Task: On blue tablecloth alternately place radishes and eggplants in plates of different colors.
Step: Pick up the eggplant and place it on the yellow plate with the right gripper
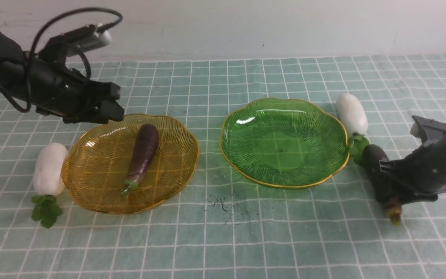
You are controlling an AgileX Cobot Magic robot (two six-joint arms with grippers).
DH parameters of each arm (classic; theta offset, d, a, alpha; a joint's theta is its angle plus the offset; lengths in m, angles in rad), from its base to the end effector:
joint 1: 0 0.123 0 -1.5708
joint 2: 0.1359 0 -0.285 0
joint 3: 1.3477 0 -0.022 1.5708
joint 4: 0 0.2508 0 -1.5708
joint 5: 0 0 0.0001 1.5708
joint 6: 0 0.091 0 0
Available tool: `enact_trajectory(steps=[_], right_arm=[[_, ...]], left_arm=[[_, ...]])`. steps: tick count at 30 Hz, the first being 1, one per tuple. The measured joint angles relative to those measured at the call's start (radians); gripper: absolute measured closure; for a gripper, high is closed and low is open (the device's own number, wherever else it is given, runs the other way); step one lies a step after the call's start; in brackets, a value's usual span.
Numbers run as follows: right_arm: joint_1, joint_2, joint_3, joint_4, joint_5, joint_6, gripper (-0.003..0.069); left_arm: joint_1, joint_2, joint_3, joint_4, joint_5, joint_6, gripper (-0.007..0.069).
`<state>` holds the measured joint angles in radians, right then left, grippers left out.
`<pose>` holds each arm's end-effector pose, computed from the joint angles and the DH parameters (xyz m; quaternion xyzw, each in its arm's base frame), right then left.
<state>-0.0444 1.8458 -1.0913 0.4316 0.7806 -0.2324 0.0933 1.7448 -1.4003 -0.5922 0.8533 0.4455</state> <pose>0.3400 0.0117 0.1606 0.0505 0.9840 0.1499 0.0814 0.3803 -0.0029 0.2816 0.0286 0.9408 -0.1905 0.2789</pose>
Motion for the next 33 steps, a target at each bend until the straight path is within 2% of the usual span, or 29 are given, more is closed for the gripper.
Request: enact_trajectory(steps=[3,7,10,11,12,14,18,22,25,29,33], right_arm=[[-0.023,-0.074,-0.032,-0.022,0.065,0.055,0.0396],[-0.01,-0.186,-0.055,0.009,0.079,0.067,0.0396],[0.094,-0.247,-0.096,0.136,0.05,0.025,0.0396],[0.17,-0.235,-0.131,0.196,0.04,-0.007,0.0396],[0.18,-0.232,-0.136,0.211,0.038,-0.015,0.0396],[0.313,-0.166,-0.215,0.284,0.028,-0.048,0.0396],[0.479,-0.021,-0.353,0.317,-0.027,-0.052,0.0396],[0.608,0.207,-0.586,0.329,-0.054,0.022,0.0396],[0.641,0.358,-0.775,0.329,-0.046,0.088,0.0396],[0.648,0.473,-0.91,0.329,-0.001,0.128,0.0372],[0.648,0.528,-0.977,0.316,0.059,0.163,0.0267]], left_arm=[[0.066,-0.066,0.0,0.052,0.054,-0.015,0.0607],[0.139,-0.135,0.009,0.059,0.093,-0.017,0.0629],[0.205,-0.197,0.037,0.06,0.1,-0.016,0.0632],[0.222,-0.213,0.051,0.06,0.108,-0.016,0.0632],[0.228,-0.217,0.053,0.06,0.108,-0.016,0.0632],[0.242,-0.233,0.076,0.06,0.112,-0.016,0.0632],[0.242,-0.234,0.104,0.045,0.113,-0.016,0.0632],[0.242,-0.234,0.123,0.007,0.132,-0.005,0.0632],[0.242,-0.235,0.123,-0.001,0.155,-0.002,0.0632],[0.242,-0.236,0.123,-0.002,0.197,0.018,0.0632],[0.242,-0.243,0.123,-0.004,0.218,0.029,0.0632]])
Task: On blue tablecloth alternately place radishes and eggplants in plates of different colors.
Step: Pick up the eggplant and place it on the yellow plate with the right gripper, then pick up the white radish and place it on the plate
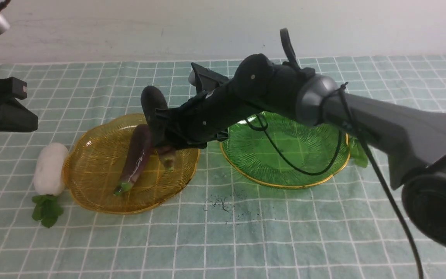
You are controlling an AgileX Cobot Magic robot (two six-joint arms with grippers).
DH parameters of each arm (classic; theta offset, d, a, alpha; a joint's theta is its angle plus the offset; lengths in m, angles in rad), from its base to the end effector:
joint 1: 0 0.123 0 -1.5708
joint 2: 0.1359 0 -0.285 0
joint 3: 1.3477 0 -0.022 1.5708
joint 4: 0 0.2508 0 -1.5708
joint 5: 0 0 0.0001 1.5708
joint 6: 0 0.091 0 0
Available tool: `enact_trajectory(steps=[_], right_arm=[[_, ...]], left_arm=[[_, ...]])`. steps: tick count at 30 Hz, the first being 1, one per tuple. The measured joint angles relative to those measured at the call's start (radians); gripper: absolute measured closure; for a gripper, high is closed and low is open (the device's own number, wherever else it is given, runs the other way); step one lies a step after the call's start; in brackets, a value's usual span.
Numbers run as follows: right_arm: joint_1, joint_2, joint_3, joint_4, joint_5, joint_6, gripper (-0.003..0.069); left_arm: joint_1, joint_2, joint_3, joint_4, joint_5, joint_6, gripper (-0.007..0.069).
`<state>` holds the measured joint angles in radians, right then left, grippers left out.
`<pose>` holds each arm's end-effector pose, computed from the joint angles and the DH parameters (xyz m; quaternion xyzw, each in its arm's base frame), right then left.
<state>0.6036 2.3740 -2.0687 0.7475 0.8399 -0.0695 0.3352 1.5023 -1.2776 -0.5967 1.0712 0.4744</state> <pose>0.4086 0.3377 0.1968 -0.1399 0.9051 0.3756 0.1420 0.3025 0.0578 0.3233 -0.0265 0.9443 -0.1888 0.2681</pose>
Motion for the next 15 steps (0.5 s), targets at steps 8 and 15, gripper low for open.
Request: enact_trajectory(steps=[8,15], right_arm=[[-0.02,0.007,-0.08,-0.094,0.197,-0.007,0.009],[-0.112,-0.099,-0.255,-0.3,0.39,0.007,0.0302]], left_arm=[[0.0,-0.045,0.012,0.068,0.013,-0.016,0.0632],[0.0,-0.057,0.027,0.174,0.012,-0.045,0.0632]])
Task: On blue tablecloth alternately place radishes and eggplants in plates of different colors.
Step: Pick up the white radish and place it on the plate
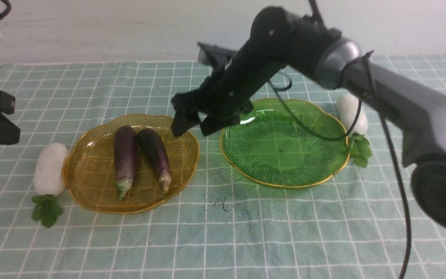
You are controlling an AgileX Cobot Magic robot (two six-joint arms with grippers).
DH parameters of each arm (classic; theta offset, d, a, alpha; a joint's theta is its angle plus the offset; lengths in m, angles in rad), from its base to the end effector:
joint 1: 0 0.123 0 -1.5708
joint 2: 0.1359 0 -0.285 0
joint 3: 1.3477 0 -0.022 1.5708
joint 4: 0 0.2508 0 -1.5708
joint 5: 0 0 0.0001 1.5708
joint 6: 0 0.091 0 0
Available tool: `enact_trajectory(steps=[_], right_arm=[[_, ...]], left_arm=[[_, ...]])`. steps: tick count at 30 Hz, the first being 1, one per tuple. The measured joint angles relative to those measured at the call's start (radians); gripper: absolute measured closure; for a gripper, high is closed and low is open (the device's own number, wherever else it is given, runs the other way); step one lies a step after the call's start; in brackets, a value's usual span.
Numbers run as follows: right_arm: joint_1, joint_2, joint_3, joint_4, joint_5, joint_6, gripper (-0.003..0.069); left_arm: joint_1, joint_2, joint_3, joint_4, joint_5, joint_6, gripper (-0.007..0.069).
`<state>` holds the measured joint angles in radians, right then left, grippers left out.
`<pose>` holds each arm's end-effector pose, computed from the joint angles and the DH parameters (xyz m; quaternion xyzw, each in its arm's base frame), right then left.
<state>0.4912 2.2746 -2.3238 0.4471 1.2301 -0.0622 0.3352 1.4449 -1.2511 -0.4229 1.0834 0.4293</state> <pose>0.4218 0.2677 0.2967 -0.2371 0.9176 0.2645 0.1782 0.2838 0.0639 0.3257 -0.0162 0.9619 -0.1172 0.2465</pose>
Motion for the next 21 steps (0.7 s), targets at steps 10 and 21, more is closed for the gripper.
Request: enact_trajectory(steps=[10,21], right_arm=[[-0.04,-0.421,0.216,-0.318,0.027,0.033,0.0669],[-0.045,-0.643,0.509,-0.412,0.04,0.036,0.0673]], left_arm=[[0.0,0.09,0.0,0.063,-0.112,0.0,0.0572],[0.0,0.244,0.0,0.005,-0.399,0.003,0.0163]])
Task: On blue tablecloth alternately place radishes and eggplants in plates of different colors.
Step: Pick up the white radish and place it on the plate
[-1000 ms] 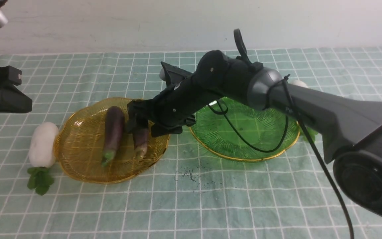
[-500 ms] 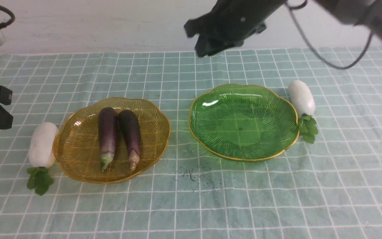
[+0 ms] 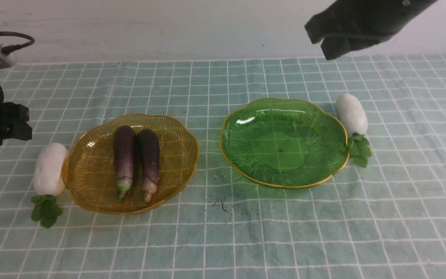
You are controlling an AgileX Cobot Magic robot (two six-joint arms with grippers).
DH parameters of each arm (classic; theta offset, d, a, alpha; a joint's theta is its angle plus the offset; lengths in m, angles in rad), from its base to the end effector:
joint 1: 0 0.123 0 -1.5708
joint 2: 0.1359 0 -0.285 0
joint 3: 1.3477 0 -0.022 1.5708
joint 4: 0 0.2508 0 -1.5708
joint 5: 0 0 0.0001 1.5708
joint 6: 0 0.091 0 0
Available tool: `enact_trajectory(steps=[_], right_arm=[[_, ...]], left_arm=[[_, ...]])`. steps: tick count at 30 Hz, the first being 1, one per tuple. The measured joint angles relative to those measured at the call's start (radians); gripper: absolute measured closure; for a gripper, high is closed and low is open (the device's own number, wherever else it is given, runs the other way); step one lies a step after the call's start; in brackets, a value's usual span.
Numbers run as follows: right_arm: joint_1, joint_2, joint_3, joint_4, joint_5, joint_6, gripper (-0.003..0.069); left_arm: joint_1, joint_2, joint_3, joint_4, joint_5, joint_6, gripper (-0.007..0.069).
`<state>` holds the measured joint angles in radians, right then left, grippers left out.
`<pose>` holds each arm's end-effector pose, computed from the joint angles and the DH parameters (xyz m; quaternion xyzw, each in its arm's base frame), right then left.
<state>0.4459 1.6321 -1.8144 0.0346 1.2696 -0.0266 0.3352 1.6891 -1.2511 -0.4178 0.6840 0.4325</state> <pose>0.3062 0.1497 0.4139 -0.2243 0.9328 0.0755 0.2717 0.3503 0.0973 0.2597 -0.0743 0.9481 -0.0596 0.3035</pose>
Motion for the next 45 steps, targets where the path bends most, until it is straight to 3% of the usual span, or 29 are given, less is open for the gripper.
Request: enact_trajectory(steps=[2,5,14,18,21,22,26,32,35,37,39,45], right_arm=[[0.0,-0.016,0.038,-0.001,0.0,0.001,0.0673],[0.0,-0.022,0.065,-0.001,0.0,0.012,0.0673],[0.0,-0.022,0.071,-0.011,0.0,0.017,0.0673],[0.0,-0.022,0.071,-0.021,0.0,0.019,0.0673],[0.0,-0.022,0.071,-0.035,0.0,0.019,0.0673],[0.0,-0.022,0.071,-0.054,0.0,0.019,0.0673],[-0.015,-0.022,0.071,-0.12,-0.001,0.054,0.0673],[-0.14,-0.022,0.071,-0.135,-0.003,0.098,0.0673],[-0.287,-0.02,0.071,-0.137,-0.004,0.117,0.0674],[-0.352,-0.012,0.071,-0.122,-0.011,0.12,0.0674],[-0.424,0.025,0.071,-0.066,-0.054,0.119,0.0674],[-0.464,0.166,0.071,0.064,-0.195,0.063,0.0641]], left_arm=[[0.0,0.046,0.0,-0.037,-0.064,0.001,0.0073],[0.0,0.119,-0.014,-0.098,-0.097,0.005,0.0012],[0.0,0.291,-0.042,-0.249,-0.134,0.093,0.0002],[-0.001,0.317,-0.042,-0.289,-0.166,0.128,0.0033],[-0.001,0.323,-0.045,-0.296,-0.169,0.131,0.0116],[-0.001,0.324,-0.045,-0.296,-0.169,0.133,0.0179],[-0.001,0.323,-0.048,-0.301,-0.149,0.133,0.0177],[-0.001,0.244,-0.106,-0.284,-0.108,0.132,0.0177],[-0.017,0.14,-0.194,-0.326,-0.072,0.136,0.0177],[-0.043,0.101,-0.239,-0.359,-0.035,0.142,0.0177],[-0.135,0.061,-0.316,-0.42,0.043,0.149,0.0177],[-0.448,0.11,-0.429,-0.47,0.02,0.156,0.0177]])
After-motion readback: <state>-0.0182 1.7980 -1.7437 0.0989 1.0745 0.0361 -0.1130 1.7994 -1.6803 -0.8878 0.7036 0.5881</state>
